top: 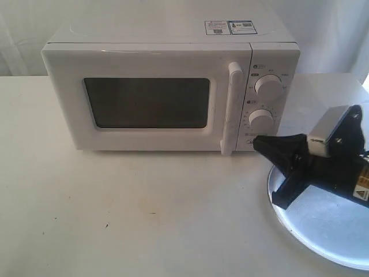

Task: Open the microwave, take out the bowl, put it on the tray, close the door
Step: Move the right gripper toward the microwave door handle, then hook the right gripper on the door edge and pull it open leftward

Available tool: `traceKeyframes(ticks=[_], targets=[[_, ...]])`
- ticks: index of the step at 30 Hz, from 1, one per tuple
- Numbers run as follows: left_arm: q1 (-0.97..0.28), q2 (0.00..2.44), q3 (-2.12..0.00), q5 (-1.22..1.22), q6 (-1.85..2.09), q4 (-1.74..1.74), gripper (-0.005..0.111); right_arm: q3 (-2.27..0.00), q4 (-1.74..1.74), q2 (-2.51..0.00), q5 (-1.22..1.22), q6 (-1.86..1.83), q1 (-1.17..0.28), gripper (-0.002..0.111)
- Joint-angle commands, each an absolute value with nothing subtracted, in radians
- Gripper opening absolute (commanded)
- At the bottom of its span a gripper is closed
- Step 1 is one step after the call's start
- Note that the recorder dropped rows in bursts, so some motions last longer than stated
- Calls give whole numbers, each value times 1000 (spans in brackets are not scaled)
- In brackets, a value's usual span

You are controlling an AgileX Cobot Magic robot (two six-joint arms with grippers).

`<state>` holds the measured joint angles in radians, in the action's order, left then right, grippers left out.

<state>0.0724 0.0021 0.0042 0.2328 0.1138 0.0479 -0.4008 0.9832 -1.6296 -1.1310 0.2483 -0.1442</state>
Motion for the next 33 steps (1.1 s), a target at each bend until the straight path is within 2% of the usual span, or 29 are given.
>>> traceKeyframes(ticks=[1,8,13,18,26,29,33], targets=[[69,0,0,232,109,45,0,-504,1034,-1819,-1192,134,-136,0],[69,0,0,232,109,45,0,-736,1367,-1910,-1221,301,-136,0],[69,0,0,232,109,45,0,-884,1606,-1914,-1221,479,-74,0],[69,0,0,232,109,45,0,-930,1537,-1914,-1221,562,-2,0],[69,0,0,232,109,45,0,-930,1424,-1916,-1221,569,-17,1],[69,0,0,232,109,45,0,-930,1404,-1916,-1221,572,-29,6],[69,0,0,232,109,45,0,-930,1409,-1918,-1221,582,-48,18]])
